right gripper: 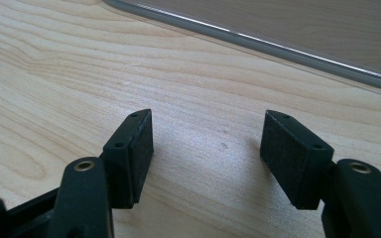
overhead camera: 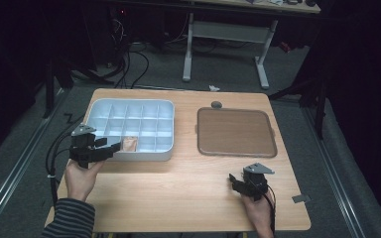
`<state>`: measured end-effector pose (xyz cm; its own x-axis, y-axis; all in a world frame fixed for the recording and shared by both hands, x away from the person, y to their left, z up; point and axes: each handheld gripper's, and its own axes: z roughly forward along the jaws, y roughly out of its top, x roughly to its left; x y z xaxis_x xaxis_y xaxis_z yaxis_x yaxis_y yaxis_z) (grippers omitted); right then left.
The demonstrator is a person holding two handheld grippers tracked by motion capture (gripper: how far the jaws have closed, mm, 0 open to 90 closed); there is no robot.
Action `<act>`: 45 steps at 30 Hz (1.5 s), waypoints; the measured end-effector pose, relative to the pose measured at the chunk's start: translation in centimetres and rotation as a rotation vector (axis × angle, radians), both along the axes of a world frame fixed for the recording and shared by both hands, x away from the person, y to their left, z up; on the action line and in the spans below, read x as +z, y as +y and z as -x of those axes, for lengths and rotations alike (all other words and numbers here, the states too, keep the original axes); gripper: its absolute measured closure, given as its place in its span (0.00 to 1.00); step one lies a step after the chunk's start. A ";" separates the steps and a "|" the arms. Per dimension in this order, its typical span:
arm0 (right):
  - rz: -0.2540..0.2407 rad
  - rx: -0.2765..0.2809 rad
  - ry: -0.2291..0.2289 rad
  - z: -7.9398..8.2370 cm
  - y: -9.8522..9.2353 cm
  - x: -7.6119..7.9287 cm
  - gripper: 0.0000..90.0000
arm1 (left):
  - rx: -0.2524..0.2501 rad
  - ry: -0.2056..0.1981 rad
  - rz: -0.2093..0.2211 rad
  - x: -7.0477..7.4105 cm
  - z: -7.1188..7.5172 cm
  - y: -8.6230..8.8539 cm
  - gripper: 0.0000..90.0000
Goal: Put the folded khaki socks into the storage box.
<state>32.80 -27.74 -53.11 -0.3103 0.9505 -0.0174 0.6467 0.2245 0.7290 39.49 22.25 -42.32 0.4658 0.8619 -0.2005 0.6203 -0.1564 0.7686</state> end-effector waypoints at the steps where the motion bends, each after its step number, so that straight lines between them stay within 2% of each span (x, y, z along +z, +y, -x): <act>1: 0.000 0.000 0.000 0.0 0.0 0.0 0.42 | 0.000 -0.001 0.001 0.0 0.1 0.0 0.44; 18: 0.000 0.000 0.000 0.0 0.0 0.0 0.42 | -0.025 -0.011 0.033 0.0 1.7 -0.3 0.44; 26: 0.000 0.000 0.000 0.0 0.0 0.0 0.42 | -0.034 -0.014 0.037 -0.1 2.2 -0.5 0.44; 30: 0.000 0.000 0.000 0.0 0.0 0.0 0.42 | -0.028 -0.016 0.013 -0.3 2.6 -0.7 0.44; 40: 0.000 0.000 0.000 0.0 0.0 0.0 0.42 | -0.033 -0.009 0.035 -0.6 3.2 -0.7 0.44; 45: 0.000 0.000 0.000 0.0 0.0 0.0 0.42 | -0.051 -0.001 0.036 -0.8 3.4 -0.9 0.43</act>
<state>32.80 -27.73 -53.12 -0.3106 0.9504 -0.0176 0.6464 0.2248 0.7291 36.11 21.35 -43.17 0.5089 0.8295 -0.2302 0.6114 -0.1600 0.7750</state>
